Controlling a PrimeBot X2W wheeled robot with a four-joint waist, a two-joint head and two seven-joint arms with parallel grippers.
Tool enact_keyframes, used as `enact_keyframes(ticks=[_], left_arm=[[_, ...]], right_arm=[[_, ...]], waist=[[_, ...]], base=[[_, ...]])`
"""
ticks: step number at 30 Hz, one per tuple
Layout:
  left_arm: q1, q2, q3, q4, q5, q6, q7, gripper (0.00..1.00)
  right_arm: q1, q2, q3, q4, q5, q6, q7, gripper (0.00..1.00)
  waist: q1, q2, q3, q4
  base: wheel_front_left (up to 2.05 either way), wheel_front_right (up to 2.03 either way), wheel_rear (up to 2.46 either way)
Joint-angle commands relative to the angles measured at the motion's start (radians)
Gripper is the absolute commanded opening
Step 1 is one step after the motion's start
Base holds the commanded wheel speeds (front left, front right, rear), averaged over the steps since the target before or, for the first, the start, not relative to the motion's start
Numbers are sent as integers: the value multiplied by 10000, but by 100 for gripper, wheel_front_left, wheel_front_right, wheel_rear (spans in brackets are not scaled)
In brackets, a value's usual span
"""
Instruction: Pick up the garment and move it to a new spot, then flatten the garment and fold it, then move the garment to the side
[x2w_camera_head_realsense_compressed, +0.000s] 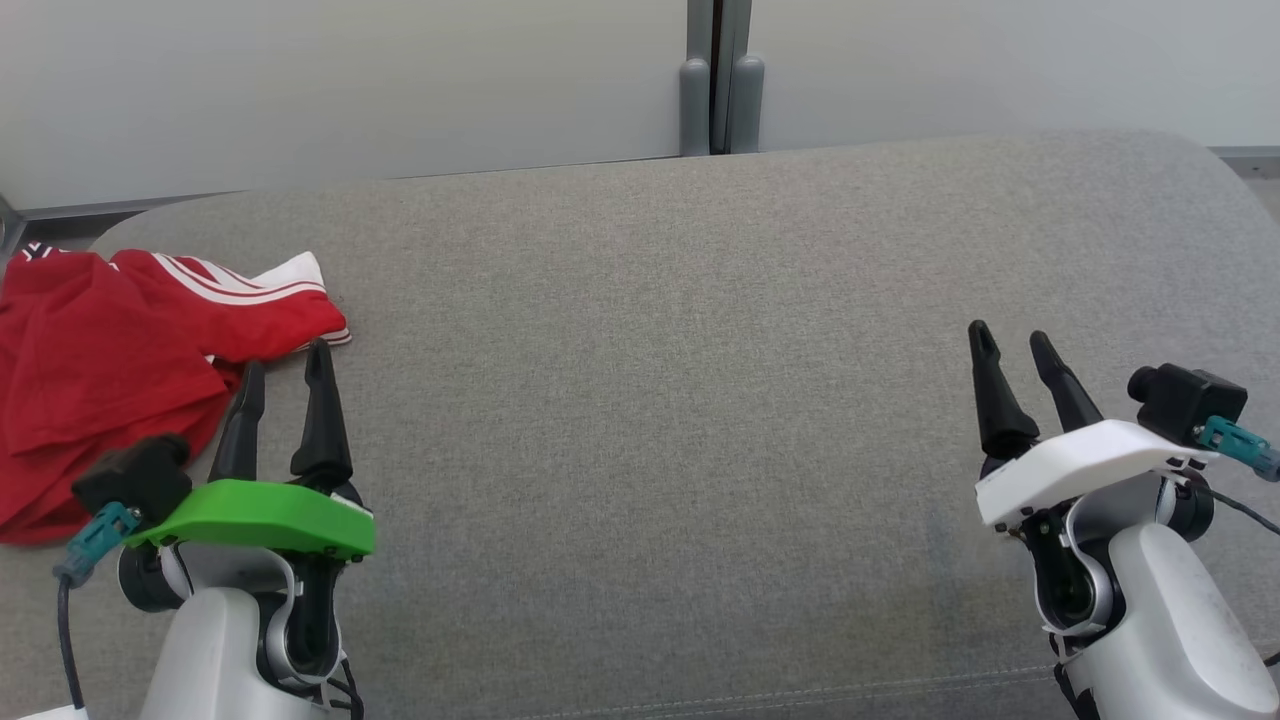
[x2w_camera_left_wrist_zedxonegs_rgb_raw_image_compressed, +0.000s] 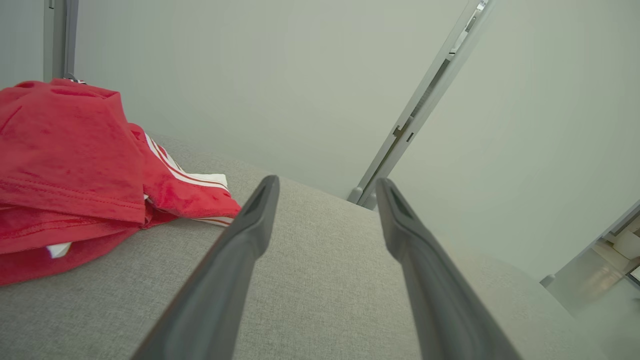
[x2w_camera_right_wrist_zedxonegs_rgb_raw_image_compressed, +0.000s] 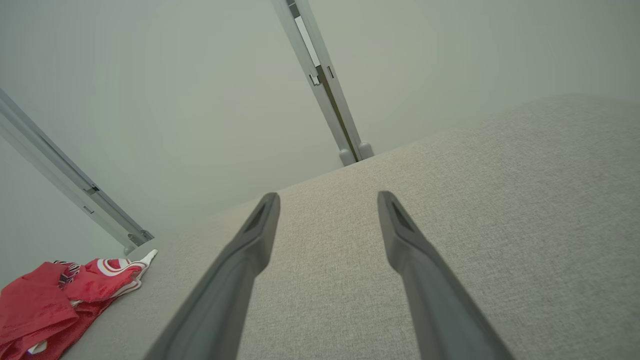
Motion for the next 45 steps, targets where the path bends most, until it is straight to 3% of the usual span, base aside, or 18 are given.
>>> enact_keyframes(ticks=[1, 17, 45], left_arm=[[-16, 141, -73, -137, 386, 40, -103, 100], [413, 194, -516, -67, 1994, 243, -441, 100], [1238, 28, -901, -62, 3689, 474, -910, 100]], right_arm=[[31, -61, 69, -169, -423, 6, -147, 100], [721, 101, 172, -262, -2131, 6, -640, 100], [1580, 379, 114, -806, -3739, 7, -1344, 100]], waist=[[0, 0, -7, 2], [0, 0, -95, -38], [0, 0, -174, -11]], base=[[0, 0, 0], [0, 0, 0], [0, 0, 0]])
